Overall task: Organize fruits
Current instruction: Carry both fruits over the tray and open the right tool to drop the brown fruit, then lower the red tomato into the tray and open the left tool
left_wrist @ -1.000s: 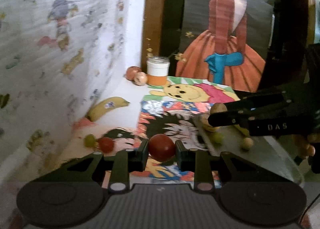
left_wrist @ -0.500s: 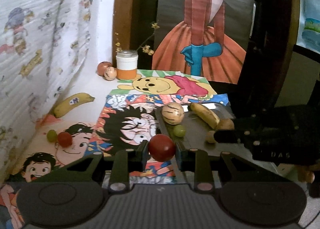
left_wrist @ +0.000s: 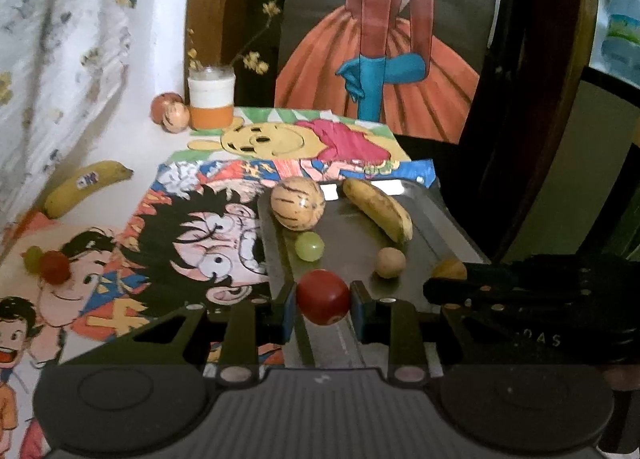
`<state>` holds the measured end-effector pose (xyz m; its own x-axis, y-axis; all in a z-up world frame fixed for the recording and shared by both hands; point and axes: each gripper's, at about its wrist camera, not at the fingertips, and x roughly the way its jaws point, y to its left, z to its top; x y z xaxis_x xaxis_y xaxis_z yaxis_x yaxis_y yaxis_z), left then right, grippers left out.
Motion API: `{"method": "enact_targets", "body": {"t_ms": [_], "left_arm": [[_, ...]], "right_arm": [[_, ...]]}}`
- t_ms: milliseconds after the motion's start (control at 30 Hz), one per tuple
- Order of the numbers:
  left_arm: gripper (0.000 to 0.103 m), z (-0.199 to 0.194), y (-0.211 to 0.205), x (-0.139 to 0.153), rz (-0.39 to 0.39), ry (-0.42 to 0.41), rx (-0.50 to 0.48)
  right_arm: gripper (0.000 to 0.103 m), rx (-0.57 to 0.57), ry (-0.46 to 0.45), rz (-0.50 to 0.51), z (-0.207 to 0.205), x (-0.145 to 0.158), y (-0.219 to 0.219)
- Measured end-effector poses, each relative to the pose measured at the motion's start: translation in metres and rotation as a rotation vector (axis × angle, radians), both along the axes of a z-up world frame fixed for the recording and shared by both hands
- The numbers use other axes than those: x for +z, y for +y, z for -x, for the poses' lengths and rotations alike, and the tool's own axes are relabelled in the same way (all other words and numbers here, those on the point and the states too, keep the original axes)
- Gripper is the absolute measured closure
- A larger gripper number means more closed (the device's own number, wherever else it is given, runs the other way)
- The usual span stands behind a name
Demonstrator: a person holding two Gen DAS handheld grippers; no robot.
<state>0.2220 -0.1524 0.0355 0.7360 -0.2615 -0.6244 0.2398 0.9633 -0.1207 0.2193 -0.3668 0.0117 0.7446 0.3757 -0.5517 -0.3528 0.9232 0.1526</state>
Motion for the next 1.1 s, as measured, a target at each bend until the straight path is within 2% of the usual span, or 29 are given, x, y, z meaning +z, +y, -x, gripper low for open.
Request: {"method": "enact_targets", "body": {"t_ms": [233, 500, 1000, 1100], "left_arm": [[0.072, -0.024, -0.011, -0.016, -0.006, 0.043, -0.01], [0.072, -0.04, -0.016, -0.026, -0.006, 0.064, -0.009], [0.072, -0.046, -0.016, -0.031, -0.007, 0.081, -0.006], [0.067, -0.045, -0.015, -0.029, 0.0, 0.081, -0.003]], "right_arm": [[0.071, -0.033, 0.025, 0.001, -0.015, -0.011, -0.008], [0.071, -0.033, 0.009, 0.054, -0.02, -0.016, -0.004], [0.07, -0.047, -0.009, 0.076, -0.019, -0.015, -0.003], [0.066, -0.058, -0.016, 0.073, -0.016, -0.012, -0.004]]}}
